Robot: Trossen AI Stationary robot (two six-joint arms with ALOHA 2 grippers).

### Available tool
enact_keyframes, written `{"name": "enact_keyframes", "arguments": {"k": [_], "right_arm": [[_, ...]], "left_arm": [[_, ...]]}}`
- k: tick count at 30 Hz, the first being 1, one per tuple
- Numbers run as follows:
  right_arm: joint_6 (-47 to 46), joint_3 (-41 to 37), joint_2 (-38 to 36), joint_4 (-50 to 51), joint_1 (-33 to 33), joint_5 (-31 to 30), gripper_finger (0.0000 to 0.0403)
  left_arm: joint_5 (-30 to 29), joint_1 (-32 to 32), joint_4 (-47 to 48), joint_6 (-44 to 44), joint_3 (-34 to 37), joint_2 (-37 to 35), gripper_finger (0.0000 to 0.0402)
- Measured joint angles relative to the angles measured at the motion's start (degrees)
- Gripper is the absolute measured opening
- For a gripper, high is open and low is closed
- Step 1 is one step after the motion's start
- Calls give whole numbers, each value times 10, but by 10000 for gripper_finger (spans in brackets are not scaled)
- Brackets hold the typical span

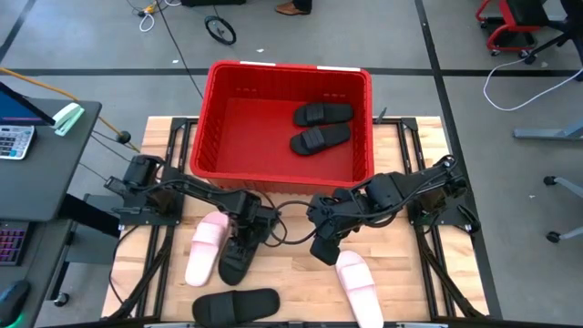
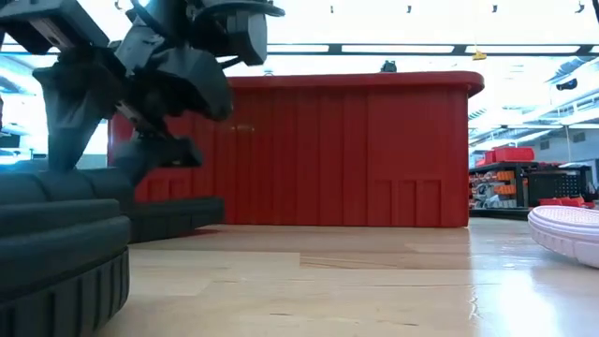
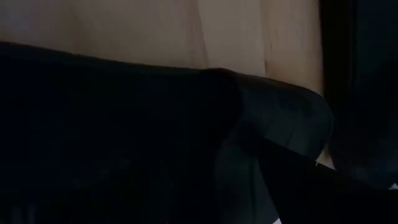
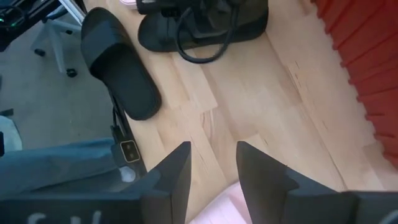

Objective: Pick and place slides into bin
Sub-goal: Put the black slide into the red bin

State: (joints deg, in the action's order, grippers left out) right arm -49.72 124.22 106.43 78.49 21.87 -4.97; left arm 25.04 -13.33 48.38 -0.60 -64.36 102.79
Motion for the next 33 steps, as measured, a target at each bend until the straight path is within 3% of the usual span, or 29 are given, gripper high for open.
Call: {"name": "enact_keyframes", "arguments": {"k": [4,10,16,22,28,33], "right_arm": [[4,0,0,-3,0,-2,134],[4,0,0,-4,0,-2,134],[4,0,0,-4,0,-2,134],[4,0,0,-4,0,-7,134],[2,0,0,-4,0,-48,134],[-23,0,0,-6,0,-86,134]], "left_arm": [[24,-4,2,2,-3,3,216],[97,-6,4,35,-13,3,159],[104,-17,5,51,-13,3,103],[138,-32,7,47,-13,2,19],[140,-41,39,63,-41,-18,13],[89,-43,107,64,-128,-44,13]]}}
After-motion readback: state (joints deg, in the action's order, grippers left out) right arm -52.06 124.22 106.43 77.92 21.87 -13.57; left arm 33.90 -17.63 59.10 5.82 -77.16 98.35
